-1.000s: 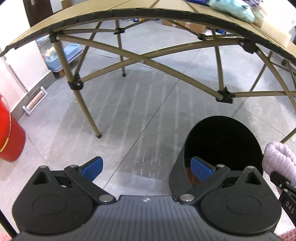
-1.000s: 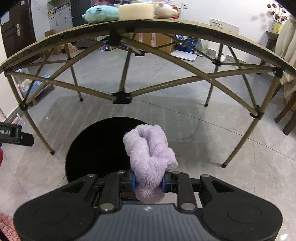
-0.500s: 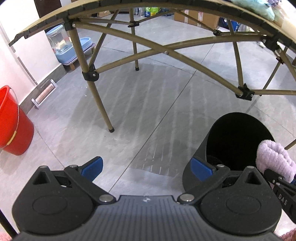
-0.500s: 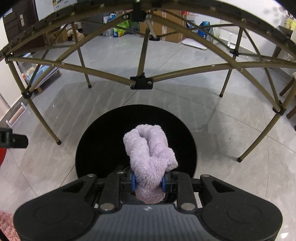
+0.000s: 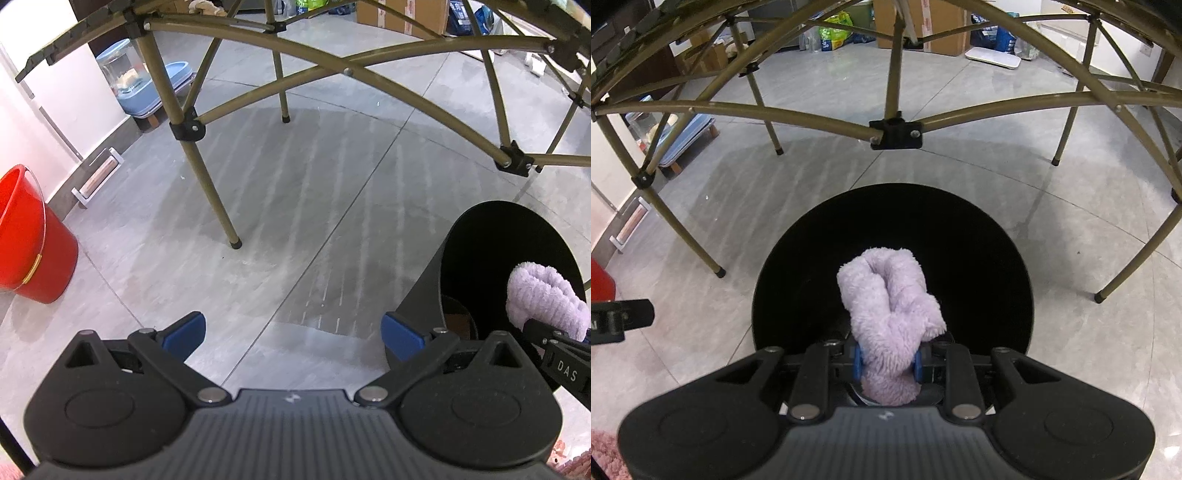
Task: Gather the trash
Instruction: 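Move the right tool over the bin and open it to drop the sock, then return to the table and grasp the white foam cylinder with the right tool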
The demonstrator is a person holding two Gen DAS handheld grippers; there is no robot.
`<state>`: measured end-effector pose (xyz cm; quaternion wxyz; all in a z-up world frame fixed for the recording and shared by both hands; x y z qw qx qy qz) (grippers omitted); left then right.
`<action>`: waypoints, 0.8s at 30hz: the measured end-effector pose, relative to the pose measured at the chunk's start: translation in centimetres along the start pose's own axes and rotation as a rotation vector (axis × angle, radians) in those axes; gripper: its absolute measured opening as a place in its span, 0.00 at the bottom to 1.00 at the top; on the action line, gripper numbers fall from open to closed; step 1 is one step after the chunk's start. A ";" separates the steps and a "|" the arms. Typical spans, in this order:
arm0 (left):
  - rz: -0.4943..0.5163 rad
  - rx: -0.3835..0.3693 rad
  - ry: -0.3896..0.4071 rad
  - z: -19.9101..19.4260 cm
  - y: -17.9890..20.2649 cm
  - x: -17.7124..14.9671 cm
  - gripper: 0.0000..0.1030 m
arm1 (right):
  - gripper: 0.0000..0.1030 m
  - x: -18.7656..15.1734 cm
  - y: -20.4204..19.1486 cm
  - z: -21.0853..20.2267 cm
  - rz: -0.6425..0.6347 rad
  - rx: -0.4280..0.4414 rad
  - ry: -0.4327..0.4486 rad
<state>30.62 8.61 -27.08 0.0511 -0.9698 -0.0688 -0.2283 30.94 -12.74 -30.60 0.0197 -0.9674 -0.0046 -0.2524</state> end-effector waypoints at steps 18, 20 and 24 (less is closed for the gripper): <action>-0.012 -0.013 0.027 -0.8 0.2 0.5 1.00 | 0.98 0.4 1.8 -1.0 0.030 -0.048 0.022; -0.014 -0.013 0.060 -1.6 0.2 0.8 1.00 | 0.98 0.7 2.0 -1.9 0.028 -0.052 0.050; -0.029 -0.032 0.123 -3.2 0.2 1.6 1.00 | 0.98 1.6 2.6 -4.5 0.014 -0.069 0.139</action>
Point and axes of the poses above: each gripper's, at about its wrist camera, not at the fingertips, and z roughly the way its jaws point, y to its right, x to its top, the point moved 5 cm from there along z, roughly the way its jaws point, and after that the axes turned 3 degrees about -x, right-handed, at the moved point
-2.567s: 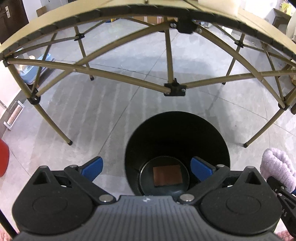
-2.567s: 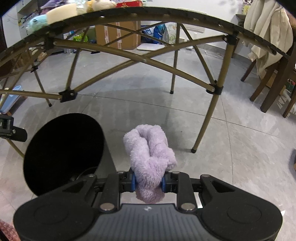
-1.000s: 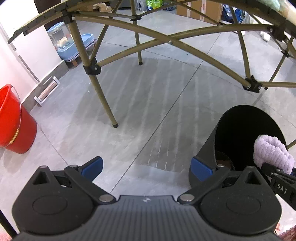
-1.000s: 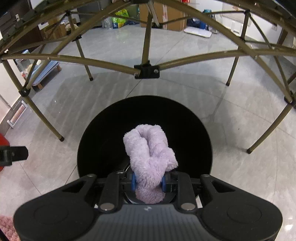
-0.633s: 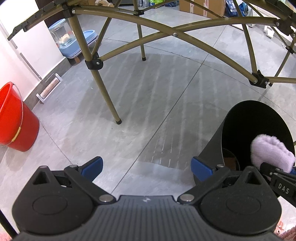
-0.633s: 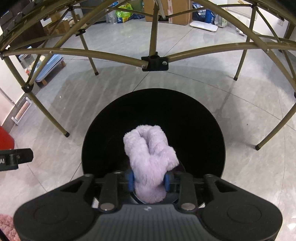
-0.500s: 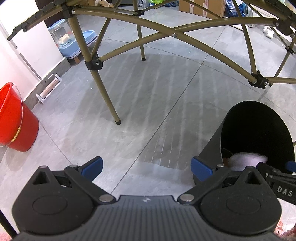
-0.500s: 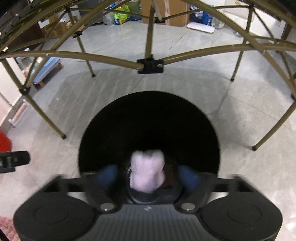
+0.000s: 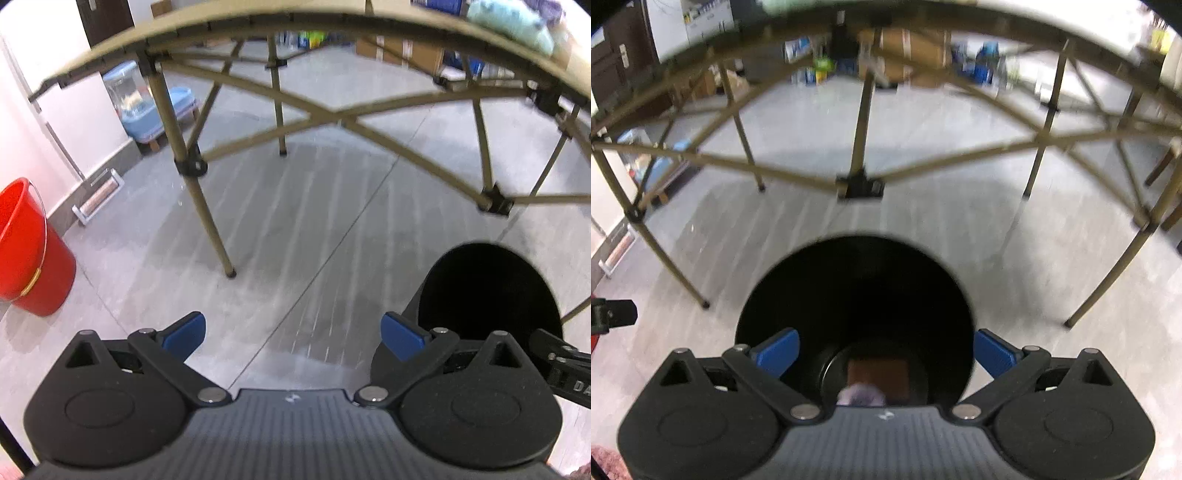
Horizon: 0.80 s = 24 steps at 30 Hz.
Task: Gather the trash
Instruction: 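Return to the table and grasp the white foam cylinder with the right tool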
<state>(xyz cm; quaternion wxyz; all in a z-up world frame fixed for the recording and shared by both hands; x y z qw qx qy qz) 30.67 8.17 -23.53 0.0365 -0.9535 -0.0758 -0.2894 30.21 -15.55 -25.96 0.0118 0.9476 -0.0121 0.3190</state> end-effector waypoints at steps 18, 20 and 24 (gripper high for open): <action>-0.077 -0.060 0.372 -8.4 1.8 7.1 1.00 | 0.99 9.8 2.5 -10.6 -0.042 -0.021 0.586; -0.075 -0.056 0.398 -8.8 2.0 8.2 1.00 | 0.99 11.2 2.7 -10.0 -0.042 -0.017 0.603; -0.069 -0.058 0.423 -8.7 2.8 10.2 1.00 | 0.99 13.5 2.3 -8.6 -0.045 0.003 0.617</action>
Point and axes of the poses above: each gripper's, at about its wrist camera, not at the fingertips, and z roughly the way its jaws point, y to its right, x to its top, the point moved 5 cm from there along z, roughly the way its jaws point, and after that the axes turned 3 degrees about -x, right-handed, at the moved point
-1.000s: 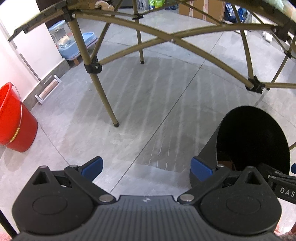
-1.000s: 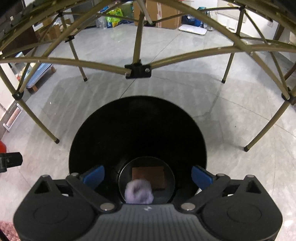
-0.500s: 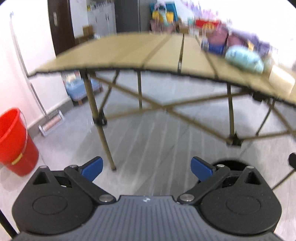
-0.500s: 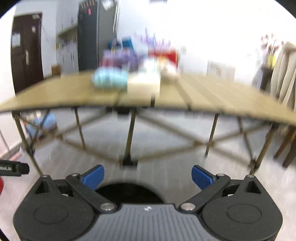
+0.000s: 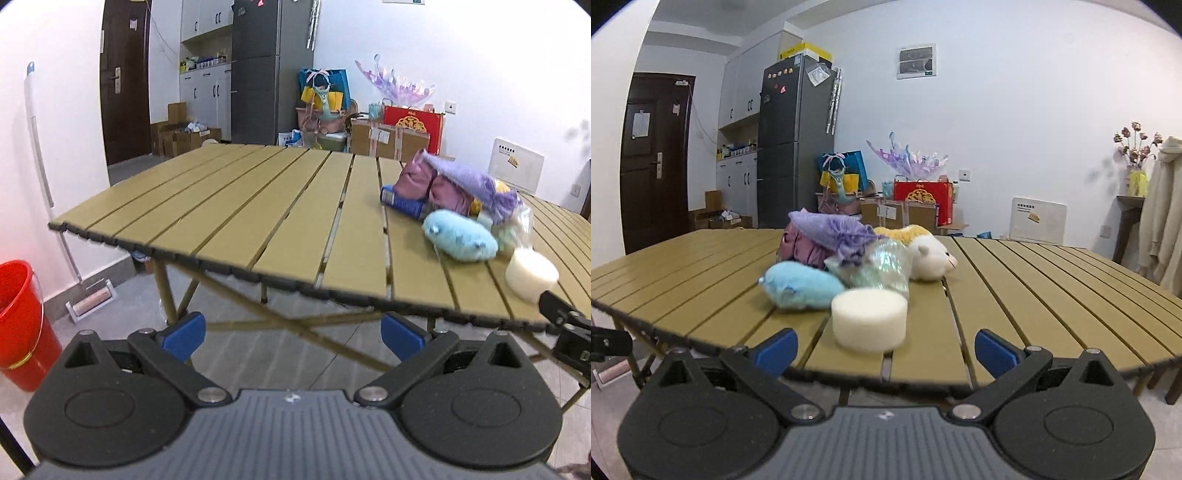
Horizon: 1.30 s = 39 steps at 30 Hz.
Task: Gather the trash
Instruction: 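Return to the table and grasp the white foam cylinder with the right tool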
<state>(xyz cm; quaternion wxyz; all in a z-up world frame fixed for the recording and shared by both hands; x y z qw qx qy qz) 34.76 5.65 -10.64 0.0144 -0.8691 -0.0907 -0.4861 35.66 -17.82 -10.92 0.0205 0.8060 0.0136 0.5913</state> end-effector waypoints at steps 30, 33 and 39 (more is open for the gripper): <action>0.157 -0.136 0.059 6.0 11.6 5.1 1.00 | 0.52 1.2 5.2 6.6 0.152 -0.007 0.001; 0.160 -0.150 0.047 7.0 13.0 5.6 1.00 | 0.52 1.1 6.2 7.0 0.172 -0.025 -0.005; 0.157 -0.158 0.003 9.0 14.9 6.6 1.00 | 0.52 0.6 7.1 7.7 0.176 -0.057 -0.014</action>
Point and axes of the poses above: each gripper's, at about its wrist camera, not at the fingertips, and z roughly the way its jaws point, y to its right, x to its top, the point moved 5 cm from there along z, roughly the way its jaws point, and after that the axes turned 3 degrees about -x, right-handed, at the moved point
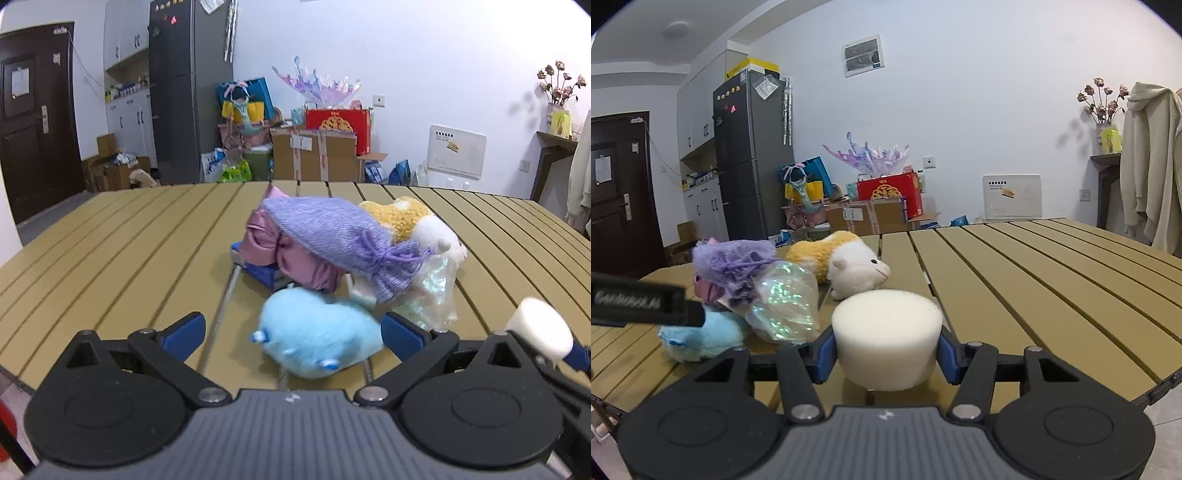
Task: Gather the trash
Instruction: 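Return to the table and grasp the white foam cylinder with the right tool, then grasp the light blue fluffy plush toy with the left tool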
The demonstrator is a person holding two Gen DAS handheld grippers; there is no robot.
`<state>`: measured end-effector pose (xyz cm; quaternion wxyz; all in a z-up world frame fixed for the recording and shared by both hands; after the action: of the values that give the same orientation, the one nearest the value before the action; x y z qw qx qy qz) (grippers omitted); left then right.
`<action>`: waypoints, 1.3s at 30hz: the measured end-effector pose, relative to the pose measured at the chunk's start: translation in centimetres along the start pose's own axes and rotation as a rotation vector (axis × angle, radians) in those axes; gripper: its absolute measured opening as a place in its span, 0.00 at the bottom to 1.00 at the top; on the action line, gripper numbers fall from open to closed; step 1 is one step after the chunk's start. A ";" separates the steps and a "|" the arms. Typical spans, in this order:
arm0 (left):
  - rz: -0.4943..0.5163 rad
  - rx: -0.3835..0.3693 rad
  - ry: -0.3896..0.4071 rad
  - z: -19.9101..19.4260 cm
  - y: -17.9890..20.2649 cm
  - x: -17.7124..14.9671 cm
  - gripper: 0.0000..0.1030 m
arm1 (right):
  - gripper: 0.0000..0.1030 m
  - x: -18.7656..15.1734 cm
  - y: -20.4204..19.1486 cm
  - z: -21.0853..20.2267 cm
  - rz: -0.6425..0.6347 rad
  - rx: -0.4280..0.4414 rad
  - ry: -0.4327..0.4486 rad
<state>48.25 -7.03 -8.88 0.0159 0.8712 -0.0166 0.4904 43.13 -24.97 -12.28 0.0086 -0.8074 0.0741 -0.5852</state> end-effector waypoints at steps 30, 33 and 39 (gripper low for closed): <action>-0.032 -0.002 -0.071 3.3 0.6 -1.7 0.41 | 0.52 -0.3 1.5 1.3 0.023 -0.026 -0.015; -0.049 -0.024 -0.077 2.8 -0.2 -1.5 0.34 | 0.52 -0.3 1.5 1.2 0.023 -0.022 -0.013; -0.069 -0.048 -0.084 2.1 -1.7 -0.9 0.29 | 0.52 -0.2 1.5 1.0 0.022 -0.016 -0.006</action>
<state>49.68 -5.43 -10.75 0.0529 0.8905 0.0011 0.4518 43.84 -26.45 -12.97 0.0087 -0.8084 0.0875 -0.5821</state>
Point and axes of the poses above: each gripper's, at about its wrist camera, not at the fingertips, and z roughly the way its jaws point, y to its right, x to its top, the point moved 5 cm from there along z, roughly the way its jaws point, and after that the axes turned 3 degrees about -x, right-handed, at the moved point
